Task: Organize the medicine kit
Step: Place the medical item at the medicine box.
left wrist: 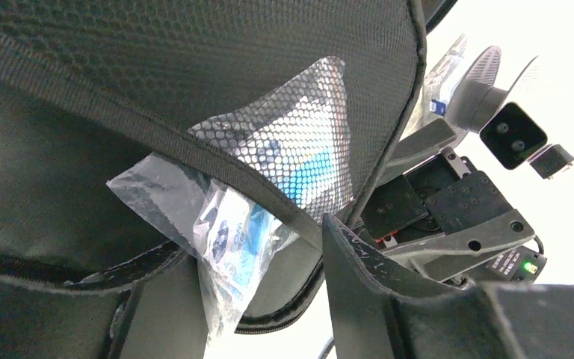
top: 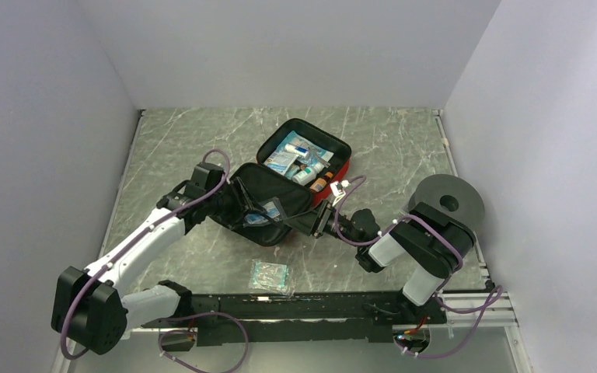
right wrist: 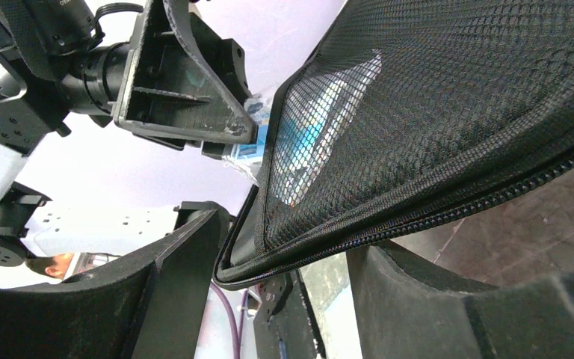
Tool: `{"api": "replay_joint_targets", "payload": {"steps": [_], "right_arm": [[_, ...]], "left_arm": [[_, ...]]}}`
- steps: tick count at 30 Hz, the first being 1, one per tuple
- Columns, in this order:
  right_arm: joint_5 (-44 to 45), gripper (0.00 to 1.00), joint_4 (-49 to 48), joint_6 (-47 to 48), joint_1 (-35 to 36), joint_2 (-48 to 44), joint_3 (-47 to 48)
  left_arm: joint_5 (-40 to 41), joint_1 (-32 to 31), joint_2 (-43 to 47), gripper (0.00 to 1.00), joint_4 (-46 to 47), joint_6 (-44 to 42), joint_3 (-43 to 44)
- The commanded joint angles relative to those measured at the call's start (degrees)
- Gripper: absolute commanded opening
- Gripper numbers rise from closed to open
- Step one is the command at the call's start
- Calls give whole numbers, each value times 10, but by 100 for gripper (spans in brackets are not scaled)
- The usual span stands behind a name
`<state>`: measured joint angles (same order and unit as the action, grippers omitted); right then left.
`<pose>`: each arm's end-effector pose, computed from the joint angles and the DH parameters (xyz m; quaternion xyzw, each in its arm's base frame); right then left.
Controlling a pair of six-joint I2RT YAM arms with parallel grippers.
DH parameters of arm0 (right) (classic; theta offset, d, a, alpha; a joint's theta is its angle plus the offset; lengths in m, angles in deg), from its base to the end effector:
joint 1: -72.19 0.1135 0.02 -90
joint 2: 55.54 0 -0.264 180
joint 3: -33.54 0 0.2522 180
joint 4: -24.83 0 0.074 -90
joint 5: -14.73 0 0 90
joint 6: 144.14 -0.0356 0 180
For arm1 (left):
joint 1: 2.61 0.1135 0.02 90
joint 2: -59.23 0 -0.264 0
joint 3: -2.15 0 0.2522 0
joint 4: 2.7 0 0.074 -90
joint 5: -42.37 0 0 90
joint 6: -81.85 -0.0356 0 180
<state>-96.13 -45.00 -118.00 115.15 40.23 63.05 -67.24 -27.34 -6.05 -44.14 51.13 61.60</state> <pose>0.1781 0.1831 0.1520 -0.0076 0.6862 0.6494 0.3277 0.2071 -0.1085 0.2487 -0.2133 0.8947 -0.3581 0.1606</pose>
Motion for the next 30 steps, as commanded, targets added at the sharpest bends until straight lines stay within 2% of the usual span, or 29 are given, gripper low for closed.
{"api": "replay_joint_targets", "payload": {"steps": [1, 13, 19, 30], "right_arm": [[6, 65, -144, 9, 2, -15, 8], [3, 65, -144, 7, 1, -18, 7], [0, 65, -145, 5, -1, -13, 11], [1, 65, -144, 4, -1, -11, 10]], "left_arm": [[0, -3, 25, 56, -40, -41, 25], [61, -2, 14, 58, -199, -163, 106], [63, -2, 39, 56, -199, -172, 87], [39, -2, 44, 29, -162, -173, 36]]}}
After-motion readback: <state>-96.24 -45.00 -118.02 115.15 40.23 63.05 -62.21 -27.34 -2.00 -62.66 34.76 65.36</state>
